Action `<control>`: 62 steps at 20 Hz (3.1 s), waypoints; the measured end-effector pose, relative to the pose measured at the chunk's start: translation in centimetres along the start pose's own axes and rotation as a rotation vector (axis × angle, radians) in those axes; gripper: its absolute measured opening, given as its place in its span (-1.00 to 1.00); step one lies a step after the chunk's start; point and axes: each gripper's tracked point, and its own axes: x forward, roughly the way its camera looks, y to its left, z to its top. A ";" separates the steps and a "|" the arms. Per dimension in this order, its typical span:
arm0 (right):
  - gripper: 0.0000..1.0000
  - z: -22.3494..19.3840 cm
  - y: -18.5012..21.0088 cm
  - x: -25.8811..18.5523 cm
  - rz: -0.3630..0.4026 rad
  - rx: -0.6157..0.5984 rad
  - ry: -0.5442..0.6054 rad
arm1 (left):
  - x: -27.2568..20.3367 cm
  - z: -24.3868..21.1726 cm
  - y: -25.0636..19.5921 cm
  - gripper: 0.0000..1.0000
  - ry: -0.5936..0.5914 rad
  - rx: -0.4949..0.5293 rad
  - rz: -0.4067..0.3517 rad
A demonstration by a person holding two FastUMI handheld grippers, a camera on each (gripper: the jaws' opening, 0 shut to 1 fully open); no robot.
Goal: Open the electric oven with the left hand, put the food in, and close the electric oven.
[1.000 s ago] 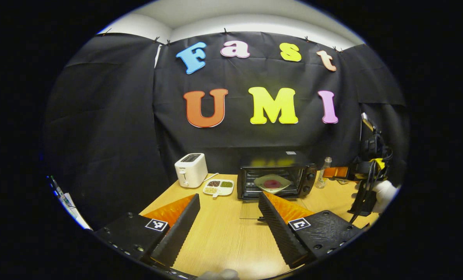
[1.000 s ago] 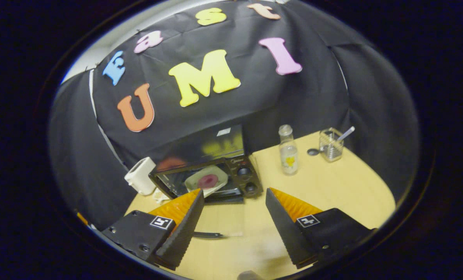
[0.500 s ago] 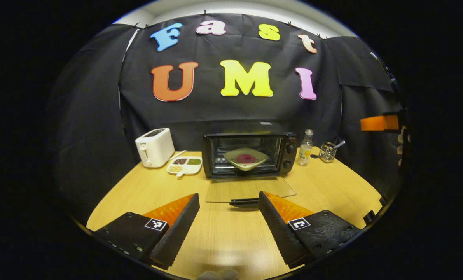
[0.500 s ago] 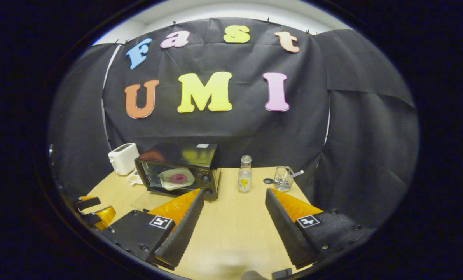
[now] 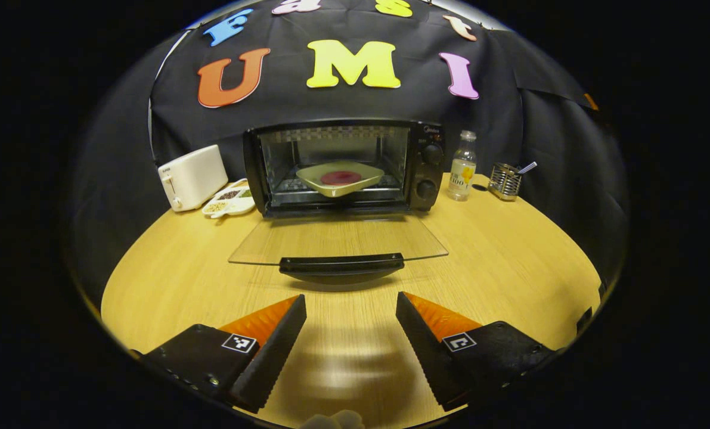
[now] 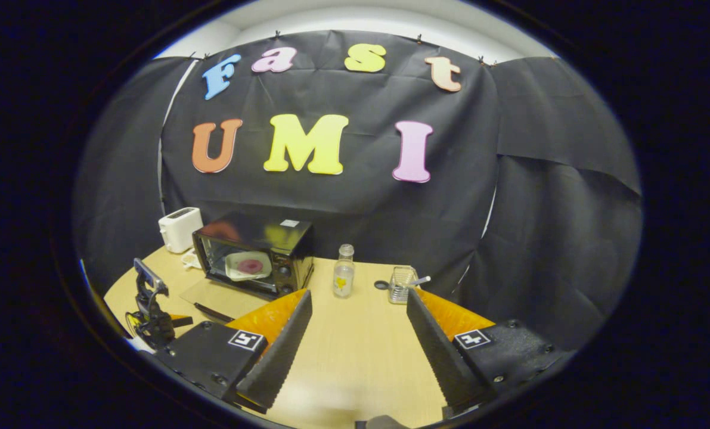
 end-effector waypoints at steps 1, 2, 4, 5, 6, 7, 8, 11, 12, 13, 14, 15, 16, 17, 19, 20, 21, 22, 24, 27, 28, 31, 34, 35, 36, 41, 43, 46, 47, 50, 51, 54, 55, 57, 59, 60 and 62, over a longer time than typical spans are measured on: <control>1.00 -0.3 -0.7 -0.2 -0.006 0.001 0.010 | 0.7 -0.1 0.1 0.95 0.007 -0.001 0.003; 0.94 -0.6 -1.2 -0.2 -0.012 0.003 0.018 | 1.7 -0.2 0.3 0.94 0.011 0.004 0.011; 0.94 -1.1 -2.3 -0.3 -0.026 0.006 0.030 | 3.0 -0.4 0.4 0.94 0.024 0.014 0.022; 1.00 -1.3 -2.8 -0.6 -0.031 0.009 0.035 | 3.5 -0.5 0.5 0.94 0.031 0.011 0.027; 0.93 -1.5 -3.1 -0.6 -0.035 0.015 0.038 | 4.0 -0.6 0.7 0.94 0.037 0.006 0.030; 0.94 -1.7 -3.4 -0.7 -0.038 0.021 0.043 | 4.4 -0.7 0.7 0.95 0.044 0.009 0.037; 0.94 -1.9 -3.5 -0.7 -0.042 0.029 0.047 | 4.6 -0.9 0.8 0.94 0.047 0.014 0.041; 0.94 -2.2 -3.7 -0.6 -0.052 0.047 0.054 | 4.9 -0.7 0.8 0.94 0.049 0.015 0.040; 0.94 -2.3 -3.6 -0.5 -0.052 0.052 0.055 | 5.0 -0.7 0.9 0.94 0.046 0.012 0.037; 0.94 -2.4 -3.5 -0.4 -0.054 0.054 0.058 | 5.0 -0.7 0.9 0.94 0.051 0.011 0.037; 0.94 -2.5 -3.4 -0.3 -0.053 0.057 0.063 | 4.9 -0.6 1.1 0.94 0.051 0.014 0.040; 1.00 -2.5 -3.2 -0.4 -0.052 0.063 0.061 | 4.9 -0.3 1.2 0.94 0.049 0.017 0.041; 0.93 -2.4 -3.0 -0.3 -0.051 0.070 0.059 | 4.9 0.0 1.3 0.94 0.042 0.014 0.042; 0.93 -2.4 -2.8 -0.2 -0.052 0.074 0.057 | 4.8 0.4 1.4 0.94 0.036 0.014 0.042; 0.94 -2.2 -2.4 -0.1 -0.050 0.084 0.050 | 4.6 1.6 1.6 0.94 0.022 0.018 0.043; 0.94 -2.3 -2.2 -0.1 -0.049 0.093 0.050 | 4.5 2.3 1.8 0.94 0.015 0.023 0.042; 0.94 -2.3 -2.1 -0.2 -0.048 0.103 0.050 | 4.5 3.0 1.9 0.94 0.006 0.028 0.040; 1.00 -2.3 -2.0 -0.1 -0.048 0.113 0.048 | 4.4 3.8 2.0 0.94 -0.005 0.034 0.038; 0.94 -2.6 -1.9 0.1 -0.051 0.121 0.050 | 4.3 5.4 2.2 0.94 -0.026 0.054 0.034; 0.94 -3.1 -1.6 0.0 -0.059 0.142 0.047 | 4.3 7.3 2.2 0.94 -0.050 0.077 0.024; 1.00 -3.3 -1.5 0.0 -0.061 0.152 0.050 | 4.3 8.2 2.0 0.94 -0.061 0.083 0.015; 1.00 -3.7 -1.6 0.2 -0.069 0.185 0.056 | 4.6 11.0 1.9 0.94 -0.103 0.113 0.005; 0.93 -3.9 -2.1 0.1 -0.085 0.200 0.063 | 5.1 13.3 2.1 0.94 -0.125 0.078 0.010; 0.93 -3.9 -2.3 0.1 -0.090 0.201 0.062 | 5.0 13.6 1.8 0.93 -0.135 0.068 0.010; 0.93 -3.8 -2.3 0.0 -0.093 0.201 0.060 | 5.1 13.9 1.9 0.94 -0.141 0.064 0.011; 0.93 -3.5 -2.0 0.3 -0.090 0.199 0.065 | 5.2 14.3 1.6 0.94 -0.145 0.062 0.006; 0.93 -3.3 -1.9 0.2 -0.087 0.192 0.060 | 5.5 15.1 1.2 0.93 -0.151 0.078 -0.001; 0.94 -3.2 -2.1 -0.2 -0.085 0.178 0.064 | 6.6 16.8 1.5 0.94 -0.170 0.092 0.009; 0.94 -3.3 -2.2 -0.3 -0.085 0.175 0.066 | 6.8 17.3 1.7 0.93 -0.170 0.089 0.019; 0.93 -3.4 -2.5 -0.8 -0.088 0.179 0.065 | 6.4 17.8 1.5 0.94 -0.182 0.064 0.022; 0.93 -3.3 -2.6 -0.9 -0.089 0.181 0.064 | 6.0 17.7 1.5 0.94 -0.185 0.061 0.021; 0.93 -3.0 -2.3 -1.5 -0.085 0.178 0.053 | 4.4 16.7 1.2 0.94 -0.185 0.064 0.009; 0.93 -2.9 -2.1 -1.8 -0.081 0.178 0.047 | 3.5 16.4 1.4 0.94 -0.187 0.069 0.011; 0.93 -2.2 -1.4 -2.5 -0.072 0.176 0.031 | 1.0 16.4 1.4 0.94 -0.209 0.068 0.004; 0.93 -1.3 -0.6 -3.6 -0.066 0.172 0.004 | -2.4 17.5 1.2 0.94 -0.261 0.079 -0.009; 0.93 -0.8 -0.3 -4.2 -0.066 0.170 -0.011 | -4.6 18.6 1.0 0.94 -0.305 0.086 -0.020; 0.93 0.1 0.3 -5.6 -0.073 0.156 -0.037 | -9.0 20.0 0.9 0.94 -0.382 0.096 -0.041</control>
